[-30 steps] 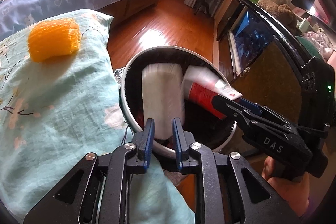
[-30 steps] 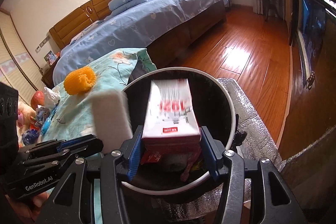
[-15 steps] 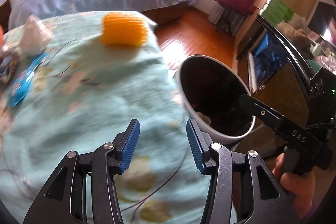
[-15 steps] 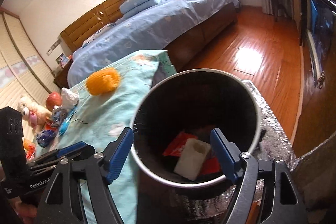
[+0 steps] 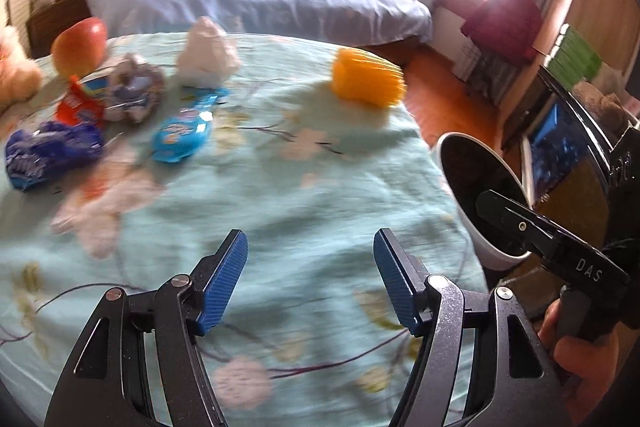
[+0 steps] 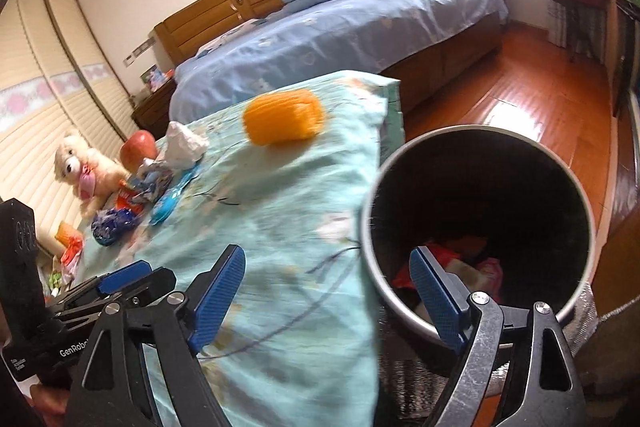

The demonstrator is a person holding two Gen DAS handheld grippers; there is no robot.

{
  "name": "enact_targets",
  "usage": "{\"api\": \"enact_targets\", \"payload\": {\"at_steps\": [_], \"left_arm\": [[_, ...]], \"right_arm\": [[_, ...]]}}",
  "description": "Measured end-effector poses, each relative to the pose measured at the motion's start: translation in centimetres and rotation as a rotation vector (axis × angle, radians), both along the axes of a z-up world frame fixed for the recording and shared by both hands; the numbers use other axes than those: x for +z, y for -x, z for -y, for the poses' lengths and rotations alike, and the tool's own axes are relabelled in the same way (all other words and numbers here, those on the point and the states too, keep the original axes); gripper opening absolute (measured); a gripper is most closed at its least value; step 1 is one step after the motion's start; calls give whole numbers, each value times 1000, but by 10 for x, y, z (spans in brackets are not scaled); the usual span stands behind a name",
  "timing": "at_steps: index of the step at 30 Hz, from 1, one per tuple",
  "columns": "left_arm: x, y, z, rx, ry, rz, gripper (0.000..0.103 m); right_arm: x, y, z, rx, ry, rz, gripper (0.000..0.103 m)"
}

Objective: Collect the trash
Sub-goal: 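Move both open tools back over the bed toward the remaining trash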

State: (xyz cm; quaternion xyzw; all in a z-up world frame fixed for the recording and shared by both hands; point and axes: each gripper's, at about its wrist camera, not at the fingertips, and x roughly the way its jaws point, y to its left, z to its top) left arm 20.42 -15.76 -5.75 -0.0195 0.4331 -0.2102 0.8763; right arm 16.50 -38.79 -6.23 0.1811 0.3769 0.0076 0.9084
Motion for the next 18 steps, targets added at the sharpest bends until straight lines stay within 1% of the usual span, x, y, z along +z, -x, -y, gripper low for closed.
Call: {"api": "enact_targets", "payload": {"at_steps": [8,18], "left_arm": [[-6,-3,-30,51,-11,-15,68],[-10,-20,-57,116,-34,-21,68]], "right_arm": [[-1,-17,-30,63,23,-13,86],[-3,-42,-50,89,51,-17,86]]}}
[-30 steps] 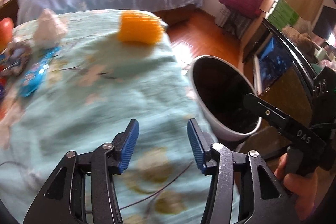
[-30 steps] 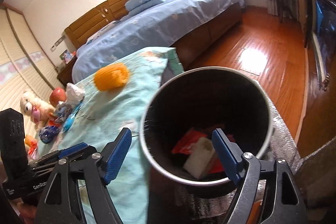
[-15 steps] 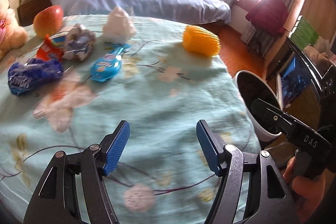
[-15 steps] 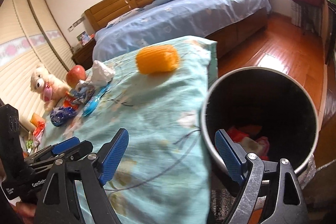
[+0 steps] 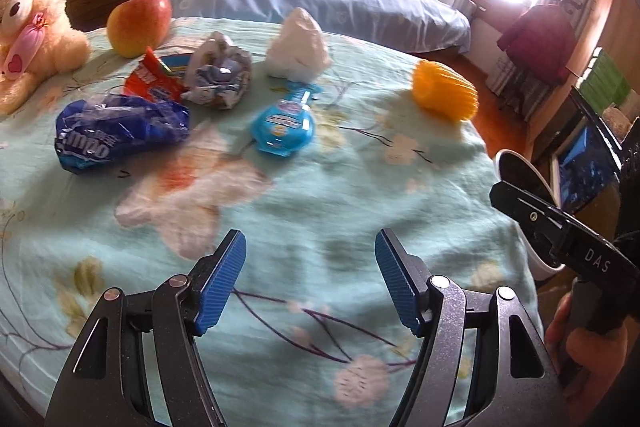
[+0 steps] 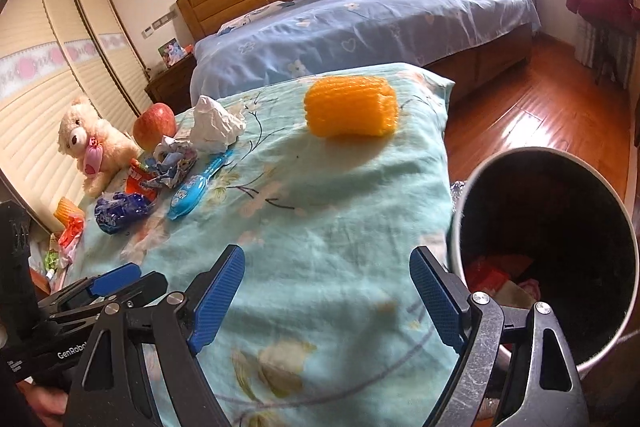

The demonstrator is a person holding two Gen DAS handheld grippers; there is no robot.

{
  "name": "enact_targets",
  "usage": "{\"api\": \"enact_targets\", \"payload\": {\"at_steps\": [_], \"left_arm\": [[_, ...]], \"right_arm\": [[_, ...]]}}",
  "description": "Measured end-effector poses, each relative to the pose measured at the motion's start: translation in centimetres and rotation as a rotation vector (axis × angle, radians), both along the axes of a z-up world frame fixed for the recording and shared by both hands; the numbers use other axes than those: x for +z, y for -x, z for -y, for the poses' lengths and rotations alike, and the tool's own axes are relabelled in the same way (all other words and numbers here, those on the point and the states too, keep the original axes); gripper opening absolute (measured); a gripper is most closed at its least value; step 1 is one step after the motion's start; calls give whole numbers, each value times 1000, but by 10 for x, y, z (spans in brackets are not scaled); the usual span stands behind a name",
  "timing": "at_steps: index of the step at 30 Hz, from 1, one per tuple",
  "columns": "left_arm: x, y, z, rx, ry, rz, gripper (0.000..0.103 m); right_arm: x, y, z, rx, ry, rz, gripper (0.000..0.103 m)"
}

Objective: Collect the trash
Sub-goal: 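Move both open tools back over the bed toward the remaining trash, then grasp the blue ADBS bottle with the left tool while the right tool grasps the orange mesh foam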

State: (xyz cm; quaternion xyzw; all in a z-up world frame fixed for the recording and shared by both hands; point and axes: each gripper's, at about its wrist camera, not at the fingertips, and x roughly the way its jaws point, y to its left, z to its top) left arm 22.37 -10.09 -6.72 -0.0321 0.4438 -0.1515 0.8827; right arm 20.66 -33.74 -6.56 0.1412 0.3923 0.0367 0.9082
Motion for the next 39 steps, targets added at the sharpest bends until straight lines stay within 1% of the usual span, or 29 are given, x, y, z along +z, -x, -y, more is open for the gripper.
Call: {"api": "enact_targets", "payload": {"at_steps": [6,13,18,25,31,32,33,34,36,37,39], "left_arm": [[-2,-22,-5,24,-31,-4,68],[-5,-52,1,7,-81,-11,69],[-7,-70,3,9,-86,-22,69],[-10,-81,11,-2,-93,-18,69],[-13,-85,18,-12,-128,-1,69],[-12,-85,19,-17,-130,2,67],[-12,-84,20,-20,-130,6,64],[-12,-84,20,-21,-132,9,57],[-12,-84,20,-20,-130,14,48],[-11,-83,19,-20,-128,17,46],[-11,-82,18,-25,-116,21,46]], "right_arm": [[-3,-23,-2,-7,19,-4,86],[-5,-48,5,-26,26,2,86],[-7,-68,10,-34,28,1,86],[-6,-92,23,-57,17,4,86],[-8,-107,29,-65,12,-5,85],[-9,-109,29,-65,8,-8,81],[-9,-110,29,-64,8,-8,68],[-10,-111,28,-63,15,-13,61],[-11,-111,27,-63,23,-23,19],[-13,-111,26,-62,24,-30,17],[-12,-108,26,-59,25,-20,14]]}}
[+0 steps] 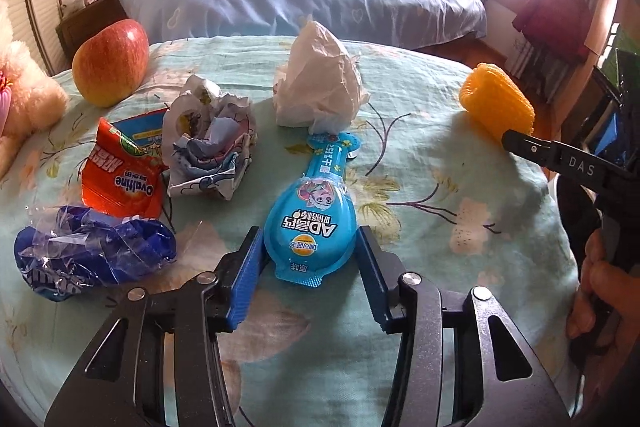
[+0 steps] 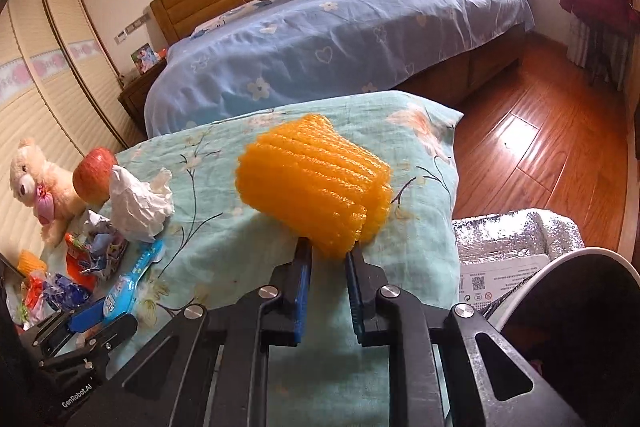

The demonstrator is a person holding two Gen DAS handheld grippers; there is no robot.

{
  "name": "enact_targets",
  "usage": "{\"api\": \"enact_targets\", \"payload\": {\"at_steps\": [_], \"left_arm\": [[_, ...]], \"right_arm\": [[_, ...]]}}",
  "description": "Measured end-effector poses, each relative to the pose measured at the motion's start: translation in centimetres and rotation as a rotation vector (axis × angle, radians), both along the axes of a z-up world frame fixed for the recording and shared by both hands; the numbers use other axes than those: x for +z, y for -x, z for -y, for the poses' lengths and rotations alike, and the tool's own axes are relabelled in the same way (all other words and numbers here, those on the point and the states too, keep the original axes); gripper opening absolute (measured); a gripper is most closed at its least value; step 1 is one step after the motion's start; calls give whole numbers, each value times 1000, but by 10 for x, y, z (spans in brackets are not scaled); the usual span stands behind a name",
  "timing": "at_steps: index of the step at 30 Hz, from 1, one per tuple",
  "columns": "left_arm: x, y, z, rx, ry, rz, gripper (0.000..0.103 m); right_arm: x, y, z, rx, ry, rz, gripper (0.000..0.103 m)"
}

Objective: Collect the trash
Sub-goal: 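Grasp the blue ADBS bottle with the left tool while the right tool grasps the orange mesh foam, then carry the blue bottle with the left tool while the right tool carries the orange foam over the bin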

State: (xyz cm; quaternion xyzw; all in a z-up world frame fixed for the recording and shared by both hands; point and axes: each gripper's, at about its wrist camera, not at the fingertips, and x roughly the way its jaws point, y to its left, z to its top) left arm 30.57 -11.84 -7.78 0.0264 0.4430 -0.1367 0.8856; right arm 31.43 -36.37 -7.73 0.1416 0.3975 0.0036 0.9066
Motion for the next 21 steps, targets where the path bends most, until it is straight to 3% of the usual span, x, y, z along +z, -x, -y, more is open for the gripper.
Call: {"api": "enact_targets", "payload": {"at_steps": [21], "left_arm": [[18,66,13,-85,104,17,45]], "right_arm": [[16,87,-15,47,-47,48,10]]}}
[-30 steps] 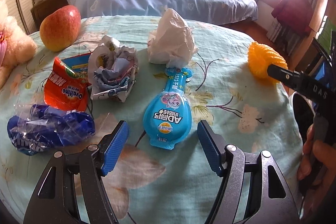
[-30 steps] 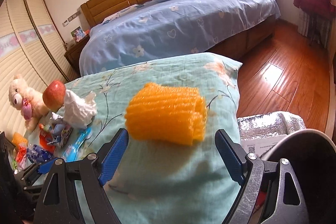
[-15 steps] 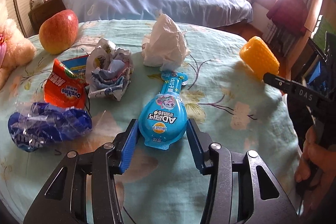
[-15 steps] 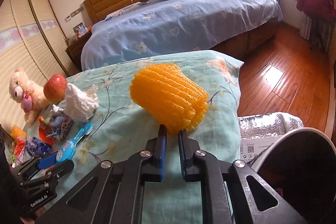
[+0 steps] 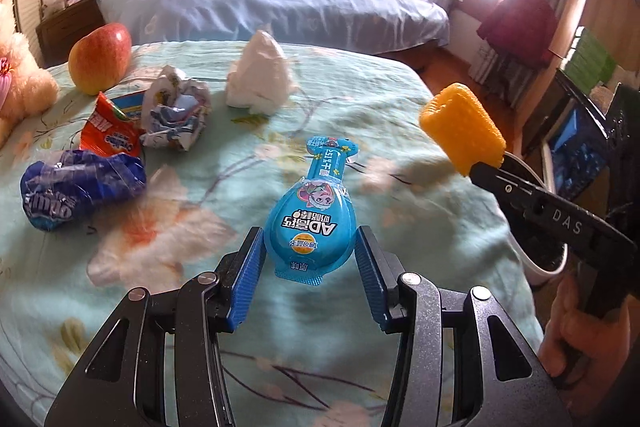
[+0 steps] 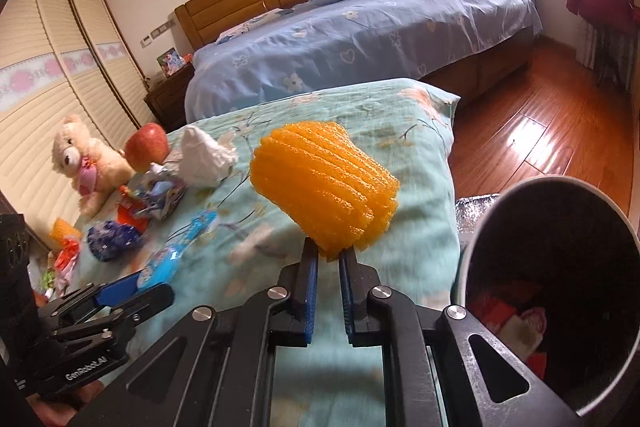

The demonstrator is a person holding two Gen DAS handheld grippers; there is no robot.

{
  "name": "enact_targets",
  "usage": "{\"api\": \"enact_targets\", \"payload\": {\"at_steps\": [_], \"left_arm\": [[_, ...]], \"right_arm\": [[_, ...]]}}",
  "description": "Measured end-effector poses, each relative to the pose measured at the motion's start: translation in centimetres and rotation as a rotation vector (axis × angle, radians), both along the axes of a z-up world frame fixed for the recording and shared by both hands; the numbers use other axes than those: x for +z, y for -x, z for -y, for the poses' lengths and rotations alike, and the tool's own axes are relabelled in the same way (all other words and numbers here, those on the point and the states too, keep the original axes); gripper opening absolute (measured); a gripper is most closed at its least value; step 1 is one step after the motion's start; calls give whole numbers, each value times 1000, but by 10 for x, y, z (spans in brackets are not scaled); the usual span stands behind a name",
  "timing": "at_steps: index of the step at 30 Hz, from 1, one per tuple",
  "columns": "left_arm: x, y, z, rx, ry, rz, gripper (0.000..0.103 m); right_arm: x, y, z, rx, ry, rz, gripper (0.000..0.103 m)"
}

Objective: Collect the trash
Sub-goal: 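Carry the blue bottle with the left tool while the right tool carries the orange foam over the bin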

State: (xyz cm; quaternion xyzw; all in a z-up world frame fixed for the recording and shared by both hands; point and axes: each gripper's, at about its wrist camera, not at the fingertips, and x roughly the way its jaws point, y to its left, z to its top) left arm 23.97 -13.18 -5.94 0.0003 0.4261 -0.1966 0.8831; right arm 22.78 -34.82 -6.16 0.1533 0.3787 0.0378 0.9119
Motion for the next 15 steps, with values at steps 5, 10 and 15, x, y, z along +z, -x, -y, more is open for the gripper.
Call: {"api": "enact_targets", "payload": {"at_steps": [5,10,15], "left_arm": [[3,12,10,-29,7,6,46],[6,22,18,-56,12,13,45],[10,32,27,-83,14,22,46]], "right_arm": [[4,21,-1,3,-7,6,10],[6,39,0,-6,-13,9,10],[4,56,5,-23,-7,10,10]]}}
